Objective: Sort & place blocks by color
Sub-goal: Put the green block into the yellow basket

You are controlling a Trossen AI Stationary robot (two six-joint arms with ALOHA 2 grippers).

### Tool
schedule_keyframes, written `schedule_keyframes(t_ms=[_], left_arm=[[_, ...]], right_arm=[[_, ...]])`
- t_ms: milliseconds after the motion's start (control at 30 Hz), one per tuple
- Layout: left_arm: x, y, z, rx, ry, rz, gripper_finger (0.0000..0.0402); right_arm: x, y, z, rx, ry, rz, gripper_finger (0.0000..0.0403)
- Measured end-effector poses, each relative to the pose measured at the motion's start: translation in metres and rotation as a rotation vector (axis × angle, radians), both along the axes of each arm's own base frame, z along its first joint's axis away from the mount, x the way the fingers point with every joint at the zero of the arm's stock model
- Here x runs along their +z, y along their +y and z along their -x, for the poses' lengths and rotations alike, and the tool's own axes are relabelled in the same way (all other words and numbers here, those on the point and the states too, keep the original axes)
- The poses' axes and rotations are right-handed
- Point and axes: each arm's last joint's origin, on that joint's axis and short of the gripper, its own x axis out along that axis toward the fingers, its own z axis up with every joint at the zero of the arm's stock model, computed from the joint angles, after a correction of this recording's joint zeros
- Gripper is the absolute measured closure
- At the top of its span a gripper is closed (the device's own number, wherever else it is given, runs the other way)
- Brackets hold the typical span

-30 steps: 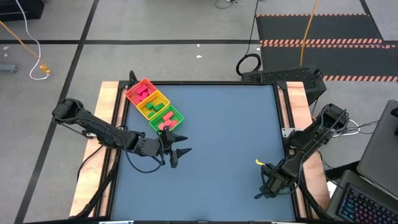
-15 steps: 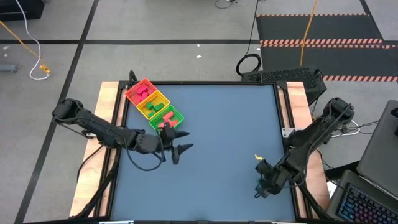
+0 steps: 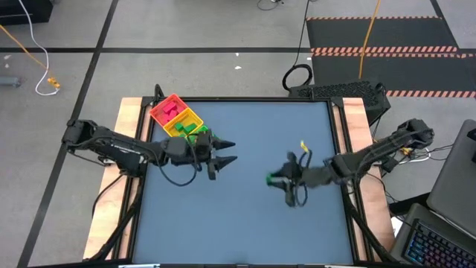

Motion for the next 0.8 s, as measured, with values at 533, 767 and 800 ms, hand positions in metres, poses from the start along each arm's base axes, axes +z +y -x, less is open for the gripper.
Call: schedule_keyframes(t_ms=[533, 767, 800], left_arm=[[0.006, 0.023, -0.001, -0.105, -0.044, -0.355, 0.0128], [-0.003, 0.024, -0.01, -0.07, 0.187, -0.458, 0.0128], [-0.003, 0.024, -0.012, -0.053, 0.21, -0.459, 0.0128]], right_arm=[[-0.005, -0.094, -0.061, 0.084, -0.255, 0.166, 0.0306], [-0.006, -0.109, -0.071, 0.157, -0.36, 0.138, 0.0306], [-0.008, -0.108, -0.073, 0.171, -0.369, 0.136, 0.0306]])
